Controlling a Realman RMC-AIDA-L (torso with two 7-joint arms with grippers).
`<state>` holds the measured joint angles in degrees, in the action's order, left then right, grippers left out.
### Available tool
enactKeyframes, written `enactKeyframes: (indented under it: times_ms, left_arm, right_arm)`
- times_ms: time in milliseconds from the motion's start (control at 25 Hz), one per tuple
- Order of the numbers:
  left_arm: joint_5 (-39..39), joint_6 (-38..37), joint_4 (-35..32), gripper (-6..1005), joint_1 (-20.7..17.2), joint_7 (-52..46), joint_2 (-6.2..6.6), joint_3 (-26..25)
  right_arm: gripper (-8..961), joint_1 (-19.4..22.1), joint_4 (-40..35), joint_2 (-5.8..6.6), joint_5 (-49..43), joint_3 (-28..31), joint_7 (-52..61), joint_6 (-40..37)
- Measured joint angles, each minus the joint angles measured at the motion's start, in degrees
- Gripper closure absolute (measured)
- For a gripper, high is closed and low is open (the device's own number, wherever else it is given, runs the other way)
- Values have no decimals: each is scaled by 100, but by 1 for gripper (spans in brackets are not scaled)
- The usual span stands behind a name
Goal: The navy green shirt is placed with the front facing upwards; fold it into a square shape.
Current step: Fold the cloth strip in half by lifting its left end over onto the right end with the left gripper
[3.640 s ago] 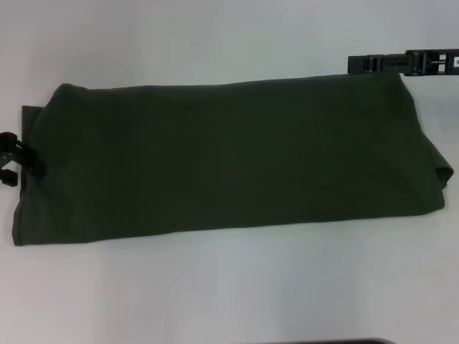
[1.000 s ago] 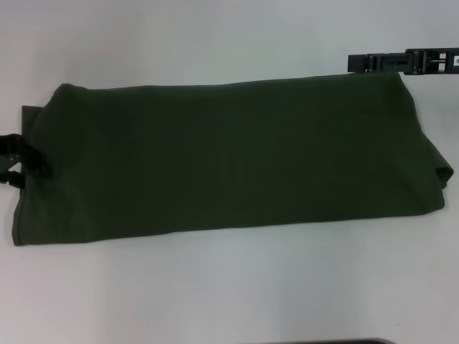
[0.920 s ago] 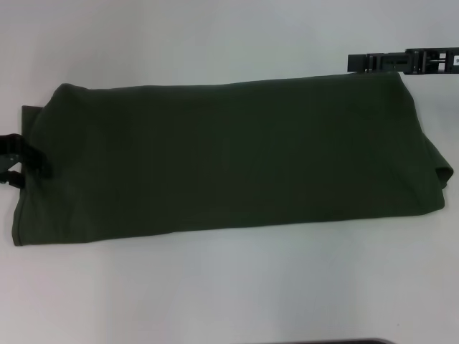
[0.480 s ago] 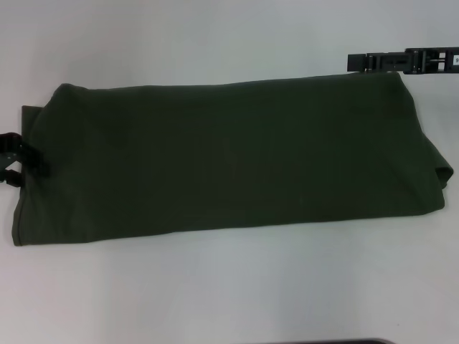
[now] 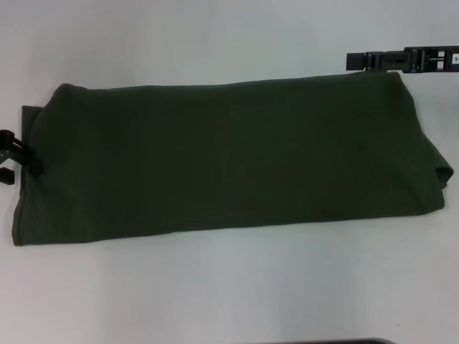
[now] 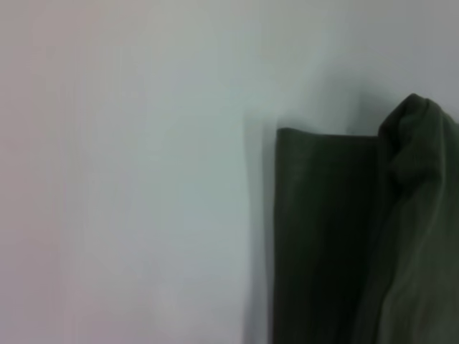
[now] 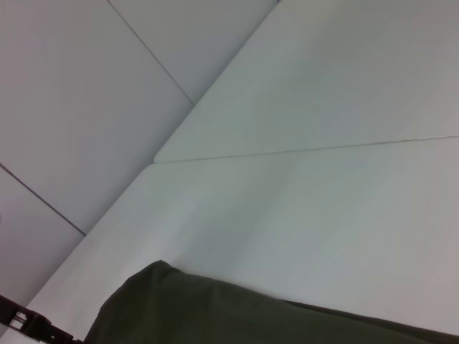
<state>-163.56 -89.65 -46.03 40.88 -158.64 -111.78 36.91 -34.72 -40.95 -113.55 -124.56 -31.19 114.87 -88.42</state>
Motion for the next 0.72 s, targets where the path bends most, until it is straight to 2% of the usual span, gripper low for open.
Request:
enactKeyframes:
  times_ms: [720]
  left_arm:
    - [0,-5,24,466,-19,-10,28,0]
  right_arm:
    - [151,-9,0,9,2,-21,0,4]
